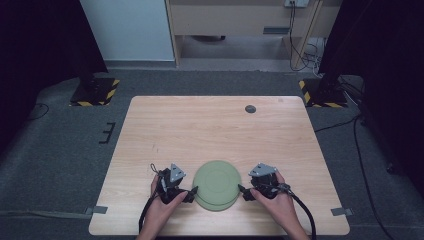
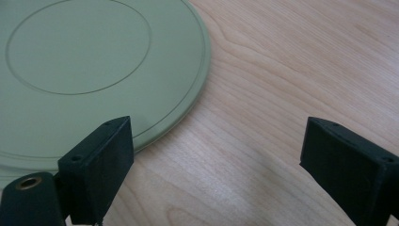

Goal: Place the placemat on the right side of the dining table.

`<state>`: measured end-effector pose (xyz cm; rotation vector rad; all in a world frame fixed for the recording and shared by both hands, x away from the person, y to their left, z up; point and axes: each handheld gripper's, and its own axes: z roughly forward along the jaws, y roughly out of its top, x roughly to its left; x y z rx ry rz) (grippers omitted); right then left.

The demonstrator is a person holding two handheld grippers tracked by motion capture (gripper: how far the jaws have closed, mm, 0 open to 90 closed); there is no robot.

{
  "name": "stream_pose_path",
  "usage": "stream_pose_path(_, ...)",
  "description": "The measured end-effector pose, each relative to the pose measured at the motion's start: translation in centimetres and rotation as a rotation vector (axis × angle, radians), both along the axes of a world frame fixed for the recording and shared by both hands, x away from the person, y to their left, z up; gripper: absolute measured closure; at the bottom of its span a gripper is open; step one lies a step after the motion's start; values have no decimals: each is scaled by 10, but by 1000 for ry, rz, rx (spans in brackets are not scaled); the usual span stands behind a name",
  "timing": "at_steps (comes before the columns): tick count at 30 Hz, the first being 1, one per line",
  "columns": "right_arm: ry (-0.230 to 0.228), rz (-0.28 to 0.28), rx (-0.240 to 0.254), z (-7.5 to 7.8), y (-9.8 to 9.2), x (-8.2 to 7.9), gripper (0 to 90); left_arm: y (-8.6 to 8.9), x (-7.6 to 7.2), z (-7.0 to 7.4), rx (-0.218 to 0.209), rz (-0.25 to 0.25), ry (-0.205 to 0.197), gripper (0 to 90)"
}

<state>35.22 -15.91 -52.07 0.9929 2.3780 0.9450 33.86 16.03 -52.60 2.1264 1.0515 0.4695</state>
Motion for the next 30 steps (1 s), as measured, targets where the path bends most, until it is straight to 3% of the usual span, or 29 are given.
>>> stream_pose_path(4,7,20,-2,1,1,-3,104,-1,0,0,10,5,0,17)
stream_pose_path(13,-2,1,-6,0,1,0,89,-3,2,-1,7,15,-9,10)
stream_pose_path(22,30,7,15,0,-1,0,103,-3,1,-1,1,19,-6,30)
stream_pose_path(30,19,-13,5,-1,-1,2,76,-4,4,-1,-1,27,-5,13)
